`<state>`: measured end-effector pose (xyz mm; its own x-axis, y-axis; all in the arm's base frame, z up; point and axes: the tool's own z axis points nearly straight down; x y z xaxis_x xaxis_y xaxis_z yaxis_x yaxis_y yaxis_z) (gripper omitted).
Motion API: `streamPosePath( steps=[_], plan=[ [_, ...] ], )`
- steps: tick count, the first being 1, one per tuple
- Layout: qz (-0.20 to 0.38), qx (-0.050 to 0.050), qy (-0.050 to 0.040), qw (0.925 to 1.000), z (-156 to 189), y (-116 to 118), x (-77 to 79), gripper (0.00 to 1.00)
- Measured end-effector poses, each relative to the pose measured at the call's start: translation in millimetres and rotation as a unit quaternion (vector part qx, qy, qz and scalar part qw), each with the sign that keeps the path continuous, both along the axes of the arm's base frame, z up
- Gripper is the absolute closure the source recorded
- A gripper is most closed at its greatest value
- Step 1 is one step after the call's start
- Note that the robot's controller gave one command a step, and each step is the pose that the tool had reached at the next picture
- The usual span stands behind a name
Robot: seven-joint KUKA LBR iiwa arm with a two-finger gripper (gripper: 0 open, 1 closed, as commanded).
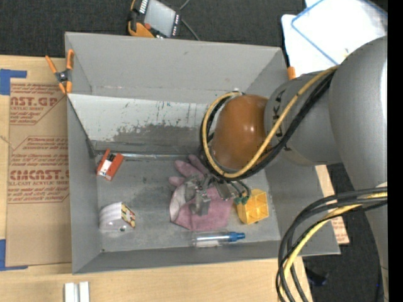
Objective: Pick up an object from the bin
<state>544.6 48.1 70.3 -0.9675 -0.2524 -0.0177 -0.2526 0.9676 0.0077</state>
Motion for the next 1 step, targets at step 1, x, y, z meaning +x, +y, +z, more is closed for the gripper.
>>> streamPosePath(
  steps=[1],
  plan=[
    [0.006,0.001,-0.0005,1.0,5.2,8.1,-9.6,1.0]
  ],
)
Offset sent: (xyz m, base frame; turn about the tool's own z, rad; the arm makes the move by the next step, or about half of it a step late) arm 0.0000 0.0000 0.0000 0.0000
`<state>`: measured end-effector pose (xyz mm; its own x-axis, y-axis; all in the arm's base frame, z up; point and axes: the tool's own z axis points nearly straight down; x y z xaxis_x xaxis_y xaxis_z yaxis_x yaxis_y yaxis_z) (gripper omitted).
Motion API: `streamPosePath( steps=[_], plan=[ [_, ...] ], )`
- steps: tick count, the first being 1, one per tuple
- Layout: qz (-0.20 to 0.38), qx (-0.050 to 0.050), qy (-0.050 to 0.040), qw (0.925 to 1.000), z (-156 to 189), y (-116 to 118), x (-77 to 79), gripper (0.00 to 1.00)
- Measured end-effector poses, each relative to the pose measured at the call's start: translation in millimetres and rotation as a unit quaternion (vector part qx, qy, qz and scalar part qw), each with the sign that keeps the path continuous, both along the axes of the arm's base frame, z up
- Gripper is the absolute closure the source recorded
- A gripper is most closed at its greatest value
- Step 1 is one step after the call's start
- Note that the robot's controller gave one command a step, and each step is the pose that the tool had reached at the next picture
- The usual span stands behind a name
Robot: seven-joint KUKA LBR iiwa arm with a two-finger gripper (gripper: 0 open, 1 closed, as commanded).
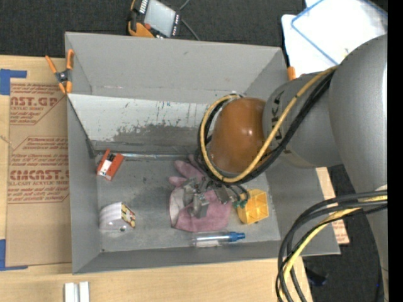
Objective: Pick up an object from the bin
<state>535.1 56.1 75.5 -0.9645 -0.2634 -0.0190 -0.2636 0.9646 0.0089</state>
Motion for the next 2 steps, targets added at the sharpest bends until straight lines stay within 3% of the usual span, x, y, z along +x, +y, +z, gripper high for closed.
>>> streamPosePath(
  steps=[2],
  plan=[
    [0.027,-0.001,0.0035,0.9996,19,-1,0.1,1.0]
  ],
)
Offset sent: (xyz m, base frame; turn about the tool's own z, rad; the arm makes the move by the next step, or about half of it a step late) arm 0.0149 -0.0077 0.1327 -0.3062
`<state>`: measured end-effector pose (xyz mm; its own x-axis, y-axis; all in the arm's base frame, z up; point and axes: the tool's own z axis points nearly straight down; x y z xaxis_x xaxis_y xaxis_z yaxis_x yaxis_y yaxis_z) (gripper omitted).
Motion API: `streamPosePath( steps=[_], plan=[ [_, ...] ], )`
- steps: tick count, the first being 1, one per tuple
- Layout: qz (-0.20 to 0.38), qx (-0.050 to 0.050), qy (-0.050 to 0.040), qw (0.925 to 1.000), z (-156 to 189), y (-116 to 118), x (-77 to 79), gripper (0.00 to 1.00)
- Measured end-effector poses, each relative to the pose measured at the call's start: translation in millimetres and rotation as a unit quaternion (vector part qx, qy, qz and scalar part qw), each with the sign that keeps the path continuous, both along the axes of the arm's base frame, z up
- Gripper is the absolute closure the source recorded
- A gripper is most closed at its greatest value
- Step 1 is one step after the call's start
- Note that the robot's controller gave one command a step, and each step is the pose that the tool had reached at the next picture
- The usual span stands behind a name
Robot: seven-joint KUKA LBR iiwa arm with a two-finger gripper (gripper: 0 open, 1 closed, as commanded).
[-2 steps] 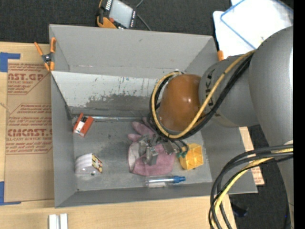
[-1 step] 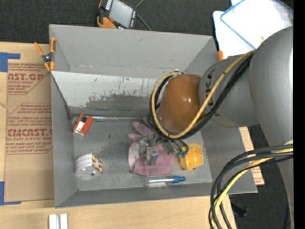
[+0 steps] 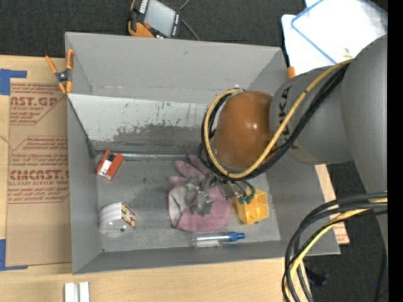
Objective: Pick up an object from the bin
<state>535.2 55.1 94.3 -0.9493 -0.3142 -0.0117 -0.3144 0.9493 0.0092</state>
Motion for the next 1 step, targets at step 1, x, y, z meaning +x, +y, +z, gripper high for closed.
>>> streamPosePath(
  steps=[1],
  plan=[
    [0.125,-0.001,-0.0035,0.9921,-9.0,-6.9,-16.7,1.0]
  ],
)
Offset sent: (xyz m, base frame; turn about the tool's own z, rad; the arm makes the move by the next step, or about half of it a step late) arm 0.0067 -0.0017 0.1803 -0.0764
